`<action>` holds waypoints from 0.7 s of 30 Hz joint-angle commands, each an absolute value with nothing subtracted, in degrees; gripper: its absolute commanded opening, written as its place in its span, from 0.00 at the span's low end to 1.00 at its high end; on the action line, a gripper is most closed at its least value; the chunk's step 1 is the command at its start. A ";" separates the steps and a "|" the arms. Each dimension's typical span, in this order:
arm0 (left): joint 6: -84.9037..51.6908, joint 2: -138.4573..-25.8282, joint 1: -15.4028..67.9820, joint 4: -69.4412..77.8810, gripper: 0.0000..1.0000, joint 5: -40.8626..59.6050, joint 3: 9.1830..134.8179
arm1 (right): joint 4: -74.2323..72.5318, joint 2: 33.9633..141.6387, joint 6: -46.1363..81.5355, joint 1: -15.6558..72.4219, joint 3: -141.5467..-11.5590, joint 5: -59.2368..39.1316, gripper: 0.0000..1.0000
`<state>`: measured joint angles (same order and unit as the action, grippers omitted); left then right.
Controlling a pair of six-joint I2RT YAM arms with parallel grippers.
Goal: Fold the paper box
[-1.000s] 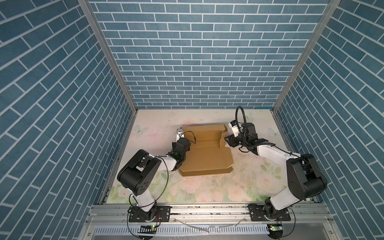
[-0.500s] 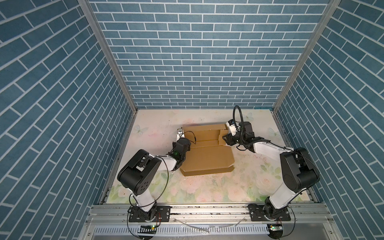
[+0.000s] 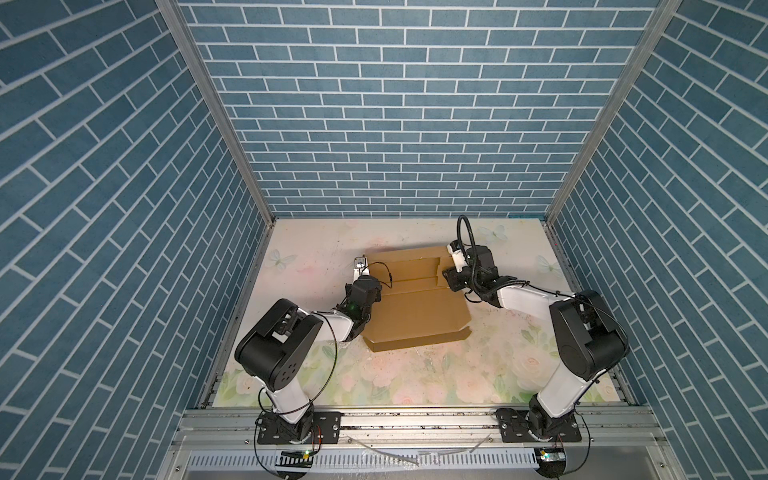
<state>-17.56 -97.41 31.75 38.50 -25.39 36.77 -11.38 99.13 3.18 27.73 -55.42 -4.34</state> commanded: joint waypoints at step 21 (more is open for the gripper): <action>-20.30 -99.02 31.99 34.48 0.00 -22.36 37.88 | -18.42 101.16 6.02 29.78 -57.07 4.88 0.16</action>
